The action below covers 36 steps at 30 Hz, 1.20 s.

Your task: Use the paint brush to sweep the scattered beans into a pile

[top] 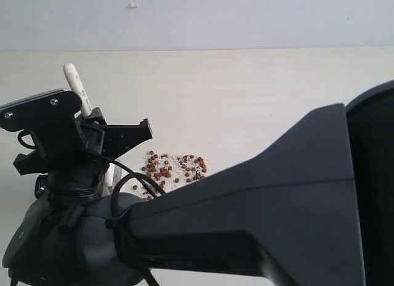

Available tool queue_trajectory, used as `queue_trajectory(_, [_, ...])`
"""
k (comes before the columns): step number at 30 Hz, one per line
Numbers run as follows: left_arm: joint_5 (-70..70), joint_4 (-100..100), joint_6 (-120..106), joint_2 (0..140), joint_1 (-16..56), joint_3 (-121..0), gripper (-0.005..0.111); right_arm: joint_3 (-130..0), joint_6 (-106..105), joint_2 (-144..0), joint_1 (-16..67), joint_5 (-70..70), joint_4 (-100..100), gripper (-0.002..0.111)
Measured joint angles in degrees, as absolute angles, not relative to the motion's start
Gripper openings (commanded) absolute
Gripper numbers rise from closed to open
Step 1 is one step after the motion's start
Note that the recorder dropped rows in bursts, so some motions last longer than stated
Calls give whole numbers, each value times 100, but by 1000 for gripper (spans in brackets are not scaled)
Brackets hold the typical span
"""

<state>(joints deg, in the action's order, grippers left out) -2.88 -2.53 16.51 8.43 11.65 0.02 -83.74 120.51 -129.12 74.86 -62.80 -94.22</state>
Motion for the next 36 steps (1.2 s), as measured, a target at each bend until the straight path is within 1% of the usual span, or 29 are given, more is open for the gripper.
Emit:
queue_trajectory(16, [-288,-253,1651,843,1165,2,0,-8374,11609,-12912,7063,-6365,-9167,0])
queue_trajectory(20, [-288,-253,1651,843,1165,2,0,-8374,11374,-12740,7108,-6340,-9261,0])
queue_trajectory(24, [-288,-253,1651,843,1165,2,0,-8303,10550,-12230,7302,-6001,-9449,0])
queue_trajectory(27, [-288,-253,1651,843,1165,2,0,-8041,9677,-11651,7405,-5472,-9519,0])
queue_trajectory(31, [-288,-253,1651,843,1165,2,0,-7355,8791,-10559,7375,-4497,-9382,0])
queue_trajectory(33, [-288,-253,1651,843,1165,2,0,-6889,8383,-9923,7270,-3684,-9258,0])
queue_trajectory(36, [-288,-253,1651,843,1165,2,0,-6228,8110,-8818,6986,-2053,-9210,0])
